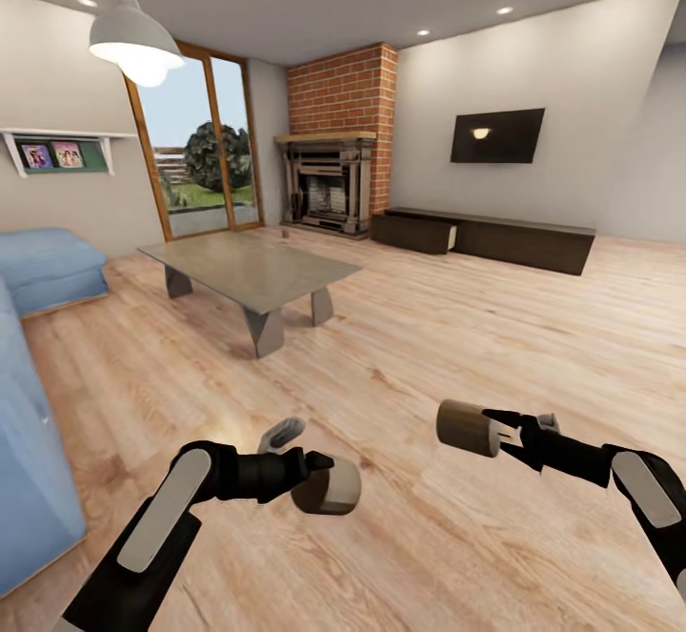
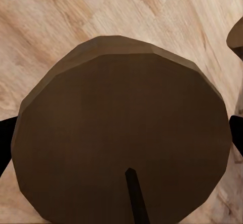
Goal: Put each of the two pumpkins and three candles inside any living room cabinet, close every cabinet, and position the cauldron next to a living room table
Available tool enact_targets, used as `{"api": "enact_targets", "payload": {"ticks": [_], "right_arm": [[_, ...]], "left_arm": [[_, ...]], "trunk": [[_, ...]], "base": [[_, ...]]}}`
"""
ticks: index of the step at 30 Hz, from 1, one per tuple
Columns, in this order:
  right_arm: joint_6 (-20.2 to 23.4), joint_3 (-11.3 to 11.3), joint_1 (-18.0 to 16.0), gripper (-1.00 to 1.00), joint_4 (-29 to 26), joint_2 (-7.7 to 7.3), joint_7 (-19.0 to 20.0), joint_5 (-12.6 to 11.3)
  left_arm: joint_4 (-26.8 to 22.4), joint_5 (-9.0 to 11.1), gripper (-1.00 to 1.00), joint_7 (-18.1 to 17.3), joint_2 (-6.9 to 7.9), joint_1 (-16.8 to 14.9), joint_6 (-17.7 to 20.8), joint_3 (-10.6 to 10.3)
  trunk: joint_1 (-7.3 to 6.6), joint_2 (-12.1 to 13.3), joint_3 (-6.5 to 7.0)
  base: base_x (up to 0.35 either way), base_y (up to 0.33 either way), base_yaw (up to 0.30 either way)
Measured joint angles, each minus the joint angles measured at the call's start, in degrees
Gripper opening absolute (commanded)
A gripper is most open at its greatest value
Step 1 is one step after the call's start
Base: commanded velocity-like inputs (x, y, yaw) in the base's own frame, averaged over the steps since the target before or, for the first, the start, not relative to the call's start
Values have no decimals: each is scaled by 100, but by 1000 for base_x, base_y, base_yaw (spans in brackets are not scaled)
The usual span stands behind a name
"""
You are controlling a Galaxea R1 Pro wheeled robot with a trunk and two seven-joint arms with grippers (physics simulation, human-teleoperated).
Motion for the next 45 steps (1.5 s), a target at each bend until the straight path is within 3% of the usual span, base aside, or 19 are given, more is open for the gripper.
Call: {"api": "enact_targets", "payload": {"ticks": [17,28,45], "right_arm": [[-2,1,2,-100,9,-1,-12,18],[-7,-8,3,-100,194,2,34,20],[-11,-5,4,-100,211,2,32,15]], "left_arm": [[2,-15,-100,1,8,0,6,-6],[1,-9,-100,0,6,0,4,-4],[1,-15,-100,1,9,-1,7,-4]], "trunk": [[0,0,0],[0,0,15],[0,0,16]], "base": [[293,-171,-5],[294,-152,-204],[316,-26,-63]]}}
